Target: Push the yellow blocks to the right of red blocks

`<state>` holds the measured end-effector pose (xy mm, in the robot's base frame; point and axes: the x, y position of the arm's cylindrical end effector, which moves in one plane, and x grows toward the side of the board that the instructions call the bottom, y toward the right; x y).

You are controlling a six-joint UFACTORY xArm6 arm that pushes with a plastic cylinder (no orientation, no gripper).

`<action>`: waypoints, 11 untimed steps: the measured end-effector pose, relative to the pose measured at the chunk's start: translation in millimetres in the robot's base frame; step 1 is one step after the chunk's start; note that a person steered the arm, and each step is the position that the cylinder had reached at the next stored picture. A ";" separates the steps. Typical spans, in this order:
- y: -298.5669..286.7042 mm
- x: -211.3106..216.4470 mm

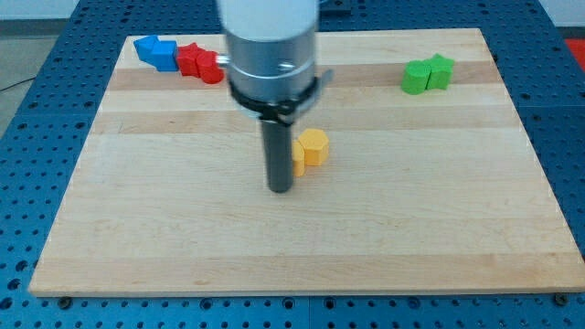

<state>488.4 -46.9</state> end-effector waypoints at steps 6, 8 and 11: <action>44.2 -76.7; 111.7 10.6; 73.7 -62.5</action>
